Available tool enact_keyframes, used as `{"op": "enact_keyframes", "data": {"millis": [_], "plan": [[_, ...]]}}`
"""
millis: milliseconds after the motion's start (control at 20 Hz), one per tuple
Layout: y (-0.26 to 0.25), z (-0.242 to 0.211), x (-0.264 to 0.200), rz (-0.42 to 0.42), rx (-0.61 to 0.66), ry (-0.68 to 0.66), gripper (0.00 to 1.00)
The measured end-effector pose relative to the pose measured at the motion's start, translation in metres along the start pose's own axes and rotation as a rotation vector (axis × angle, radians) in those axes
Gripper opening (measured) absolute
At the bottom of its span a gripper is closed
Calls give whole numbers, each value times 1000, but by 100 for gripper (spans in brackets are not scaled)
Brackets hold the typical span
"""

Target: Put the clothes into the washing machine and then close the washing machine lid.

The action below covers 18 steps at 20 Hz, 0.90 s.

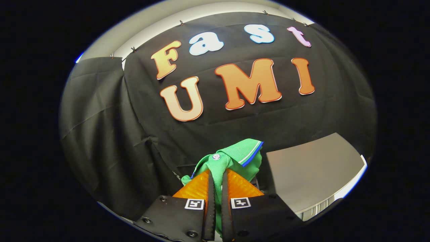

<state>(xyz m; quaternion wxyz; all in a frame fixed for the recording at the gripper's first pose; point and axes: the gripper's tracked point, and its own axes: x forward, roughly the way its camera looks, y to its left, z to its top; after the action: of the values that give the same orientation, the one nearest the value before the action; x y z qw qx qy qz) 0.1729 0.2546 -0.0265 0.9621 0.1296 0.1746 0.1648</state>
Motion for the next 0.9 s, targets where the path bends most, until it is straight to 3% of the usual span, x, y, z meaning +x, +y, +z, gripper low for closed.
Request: {"op": "enact_keyframes", "data": {"millis": [400,900], "plan": [[38,-69,84,73,46,109,16],[12,-202,190,23,122,256,15]]}}
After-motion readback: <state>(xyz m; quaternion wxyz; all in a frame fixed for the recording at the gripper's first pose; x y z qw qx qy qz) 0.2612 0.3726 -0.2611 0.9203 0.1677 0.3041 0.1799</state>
